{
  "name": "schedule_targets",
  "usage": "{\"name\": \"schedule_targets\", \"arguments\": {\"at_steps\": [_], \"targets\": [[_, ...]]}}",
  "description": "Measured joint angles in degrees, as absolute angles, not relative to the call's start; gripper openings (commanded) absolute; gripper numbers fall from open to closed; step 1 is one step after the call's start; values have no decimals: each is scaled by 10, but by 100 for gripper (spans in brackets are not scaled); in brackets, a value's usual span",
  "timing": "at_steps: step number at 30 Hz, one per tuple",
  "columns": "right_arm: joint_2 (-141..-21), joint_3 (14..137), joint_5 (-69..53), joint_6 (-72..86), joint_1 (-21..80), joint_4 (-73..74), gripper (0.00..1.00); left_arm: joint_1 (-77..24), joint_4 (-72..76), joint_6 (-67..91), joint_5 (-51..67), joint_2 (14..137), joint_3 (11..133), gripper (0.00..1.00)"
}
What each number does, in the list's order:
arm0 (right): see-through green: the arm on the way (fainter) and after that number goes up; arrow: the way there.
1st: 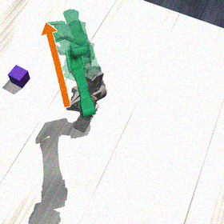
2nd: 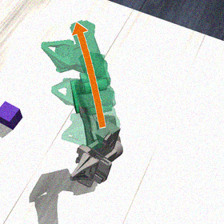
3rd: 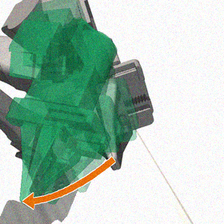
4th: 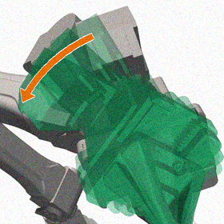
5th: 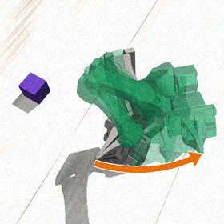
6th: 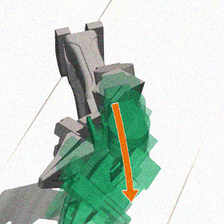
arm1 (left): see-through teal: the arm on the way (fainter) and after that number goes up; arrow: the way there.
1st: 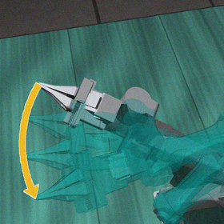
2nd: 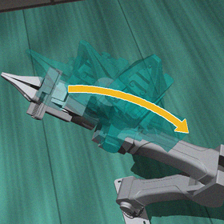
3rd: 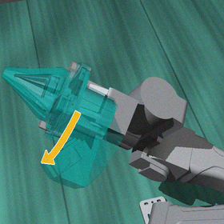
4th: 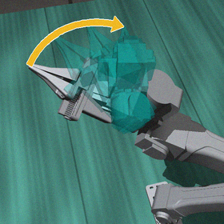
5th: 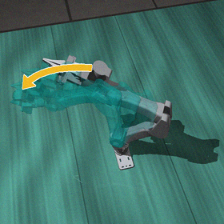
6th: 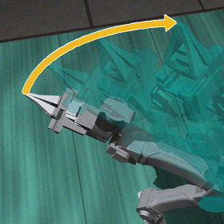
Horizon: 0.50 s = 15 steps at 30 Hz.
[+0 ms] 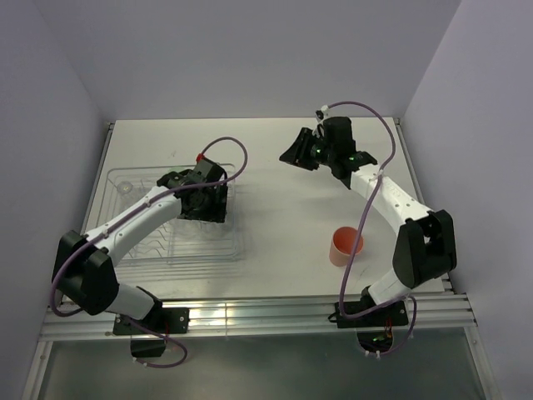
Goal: Load the cups into the dish rack
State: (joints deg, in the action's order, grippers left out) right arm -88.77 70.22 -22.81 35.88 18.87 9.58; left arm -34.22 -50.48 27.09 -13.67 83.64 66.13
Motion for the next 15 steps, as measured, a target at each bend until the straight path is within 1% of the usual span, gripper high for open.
{"name": "schedule_targets", "arguments": {"at_steps": [8,15], "targets": [[-848,710,-167,340,202,177,41,-342,-504,281,-145,781,661,85],[-754,707,-81,325,209,287,41,-342,-465,288,-142,735,661,85]]}}
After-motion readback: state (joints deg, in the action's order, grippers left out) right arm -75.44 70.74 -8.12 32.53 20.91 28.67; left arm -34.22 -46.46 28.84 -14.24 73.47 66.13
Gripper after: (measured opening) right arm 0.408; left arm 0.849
